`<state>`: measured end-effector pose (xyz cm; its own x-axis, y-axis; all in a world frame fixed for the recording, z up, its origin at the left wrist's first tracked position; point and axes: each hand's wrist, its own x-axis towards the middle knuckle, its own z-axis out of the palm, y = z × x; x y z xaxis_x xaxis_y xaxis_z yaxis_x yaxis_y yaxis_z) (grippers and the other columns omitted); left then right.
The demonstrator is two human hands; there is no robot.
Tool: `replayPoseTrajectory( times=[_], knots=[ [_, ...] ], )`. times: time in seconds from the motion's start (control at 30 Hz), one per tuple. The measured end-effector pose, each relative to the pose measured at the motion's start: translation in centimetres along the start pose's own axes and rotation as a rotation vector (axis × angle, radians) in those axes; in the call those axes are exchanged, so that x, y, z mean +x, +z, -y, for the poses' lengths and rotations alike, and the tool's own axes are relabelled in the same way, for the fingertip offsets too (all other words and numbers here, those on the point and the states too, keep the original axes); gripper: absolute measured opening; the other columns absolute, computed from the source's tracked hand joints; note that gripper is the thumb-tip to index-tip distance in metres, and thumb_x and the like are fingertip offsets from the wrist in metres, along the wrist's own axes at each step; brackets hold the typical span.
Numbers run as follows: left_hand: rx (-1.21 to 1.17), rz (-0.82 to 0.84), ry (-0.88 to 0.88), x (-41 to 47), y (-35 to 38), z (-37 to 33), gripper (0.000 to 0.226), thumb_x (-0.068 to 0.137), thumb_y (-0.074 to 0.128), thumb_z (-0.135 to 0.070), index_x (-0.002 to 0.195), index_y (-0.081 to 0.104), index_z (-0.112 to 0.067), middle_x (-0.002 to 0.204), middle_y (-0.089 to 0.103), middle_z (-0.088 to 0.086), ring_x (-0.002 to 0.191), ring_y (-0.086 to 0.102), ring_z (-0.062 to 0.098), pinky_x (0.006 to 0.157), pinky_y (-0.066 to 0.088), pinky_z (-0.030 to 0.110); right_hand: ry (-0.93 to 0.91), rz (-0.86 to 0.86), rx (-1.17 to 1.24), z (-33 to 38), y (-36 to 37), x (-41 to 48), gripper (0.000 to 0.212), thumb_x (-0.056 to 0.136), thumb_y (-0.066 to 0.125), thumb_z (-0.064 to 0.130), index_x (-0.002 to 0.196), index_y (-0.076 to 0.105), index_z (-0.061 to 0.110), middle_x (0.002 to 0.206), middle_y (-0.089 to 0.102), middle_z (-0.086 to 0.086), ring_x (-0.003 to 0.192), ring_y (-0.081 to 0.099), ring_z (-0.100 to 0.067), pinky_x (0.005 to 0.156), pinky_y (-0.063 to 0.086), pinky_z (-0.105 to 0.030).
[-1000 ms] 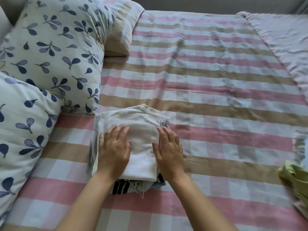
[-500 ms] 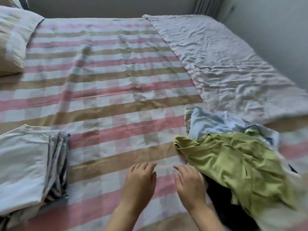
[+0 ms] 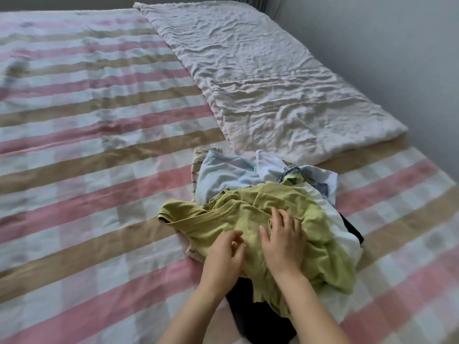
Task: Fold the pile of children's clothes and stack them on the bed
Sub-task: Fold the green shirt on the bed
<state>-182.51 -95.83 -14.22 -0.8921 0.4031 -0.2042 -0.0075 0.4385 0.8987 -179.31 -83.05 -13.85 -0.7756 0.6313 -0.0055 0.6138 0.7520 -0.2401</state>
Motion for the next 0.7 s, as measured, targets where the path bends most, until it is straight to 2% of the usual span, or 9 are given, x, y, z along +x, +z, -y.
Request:
replayPoseTrajectory(
  times=[0.1, 0.17, 0.23, 0.33, 0.43, 0.5, 0.57, 0.63, 0.7],
  knots=[
    [-0.232, -0.016, -0.191, 0.3, 0.2, -0.2, 0.02, 0.089, 0.056, -0.011, 0.108, 0.061, -0.017, 0.105, 0.066, 0.0, 0.09, 0.06, 0.012, 0.085, 0.051, 0.03, 0.052, 0.024, 0.063, 0.2, -0.4, 0.3, 0.046, 0.089, 0.054, 0.037, 0.133, 0.046, 0.028, 0.125, 0.056, 0.002, 0.117, 0.045, -0.02, 0.097, 0.029, -0.039],
    [-0.397, -0.029, -0.26, -0.1, -0.2, -0.4, 0.016, 0.091, 0.055, -0.009, 0.103, 0.062, -0.016, 0.098, 0.068, 0.001, 0.083, 0.063, 0.011, 0.072, 0.052, 0.024, 0.02, 0.016, 0.199, 0.7, -1.2, -0.4, 0.039, 0.087, 0.06, 0.032, 0.125, 0.054, 0.026, 0.117, 0.063, 0.005, 0.112, 0.053, -0.018, 0.095, 0.03, -0.037],
    [-0.592, -0.048, -0.312, -1.1, -1.0, -0.9, 0.015, 0.091, 0.054, -0.01, 0.104, 0.062, -0.012, 0.093, 0.068, 0.004, 0.071, 0.064, 0.008, 0.057, 0.049, 0.019, -0.054, -0.032, 0.398, 1.6, -2.2, -2.0, 0.033, 0.08, 0.07, 0.023, 0.113, 0.064, 0.02, 0.104, 0.068, 0.005, 0.099, 0.06, -0.019, 0.092, 0.042, -0.041],
    [-0.845, -0.041, -0.345, -3.6, -3.0, -1.3, 0.019, 0.081, 0.061, -0.028, 0.094, 0.065, -0.014, 0.085, 0.069, 0.006, 0.071, 0.065, 0.013, 0.057, 0.051, 0.022, -0.21, -0.017, 0.623, 3.1, -3.3, -5.8, 0.022, 0.073, 0.076, 0.017, 0.094, 0.07, 0.017, 0.086, 0.064, 0.013, 0.083, 0.06, -0.012, 0.084, 0.048, -0.04],
    [-0.814, -0.111, -0.367, -6.2, -4.7, -0.8, 0.019, 0.071, 0.074, -0.034, 0.073, 0.063, -0.019, 0.068, 0.065, 0.003, 0.065, 0.063, 0.013, 0.058, 0.052, 0.028, -0.387, 0.057, 0.617, 4.2, -2.6, -9.5, 0.012, 0.075, 0.066, 0.031, 0.08, 0.068, 0.022, 0.075, 0.063, 0.013, 0.075, 0.056, -0.004, 0.093, 0.037, -0.034],
    [-0.708, -0.272, -0.415, -7.5, -5.0, 0.6, 0.018, 0.072, 0.077, -0.021, 0.08, 0.065, -0.01, 0.066, 0.067, 0.005, 0.064, 0.063, 0.018, 0.058, 0.05, 0.032, -0.482, 0.092, 0.568, 4.6, -1.4, -11.4, 0.008, 0.069, 0.067, 0.025, 0.076, 0.067, 0.022, 0.07, 0.062, 0.011, 0.071, 0.054, -0.004, 0.092, 0.034, -0.031],
    [-0.747, -0.397, -0.52, -8.5, -4.9, 2.3, 0.006, 0.082, 0.066, -0.007, 0.083, 0.063, -0.002, 0.064, 0.067, 0.007, 0.063, 0.061, 0.022, 0.057, 0.05, 0.03, -0.519, 0.217, 0.54, 4.6, -0.5, -12.7, 0.017, 0.064, 0.071, 0.02, 0.081, 0.069, 0.023, 0.074, 0.064, 0.01, 0.075, 0.054, -0.005, 0.086, 0.035, -0.026],
    [-0.894, -0.448, -0.685, -9.3, -4.5, 4.0, 0.007, 0.088, 0.055, -0.003, 0.085, 0.061, -0.003, 0.068, 0.066, 0.01, 0.061, 0.061, 0.022, 0.055, 0.051, 0.029, -0.511, 0.388, 0.493, 4.3, 0.4, -13.2, 0.021, 0.076, 0.068, 0.027, 0.097, 0.07, 0.023, 0.089, 0.066, 0.01, 0.086, 0.054, -0.006, 0.084, 0.036, -0.021],
    [-1.004, -0.508, -0.827, -9.9, -3.8, 5.5, 0.01, 0.09, 0.051, -0.001, 0.084, 0.058, -0.004, 0.071, 0.065, 0.013, 0.062, 0.061, 0.024, 0.057, 0.05, 0.031, -0.514, 0.554, 0.405, 3.6, 1.2, -13.0, 0.029, 0.088, 0.057, 0.035, 0.114, 0.063, 0.023, 0.106, 0.063, 0.011, 0.101, 0.051, -0.007, 0.091, 0.035, -0.021]
  ],
)
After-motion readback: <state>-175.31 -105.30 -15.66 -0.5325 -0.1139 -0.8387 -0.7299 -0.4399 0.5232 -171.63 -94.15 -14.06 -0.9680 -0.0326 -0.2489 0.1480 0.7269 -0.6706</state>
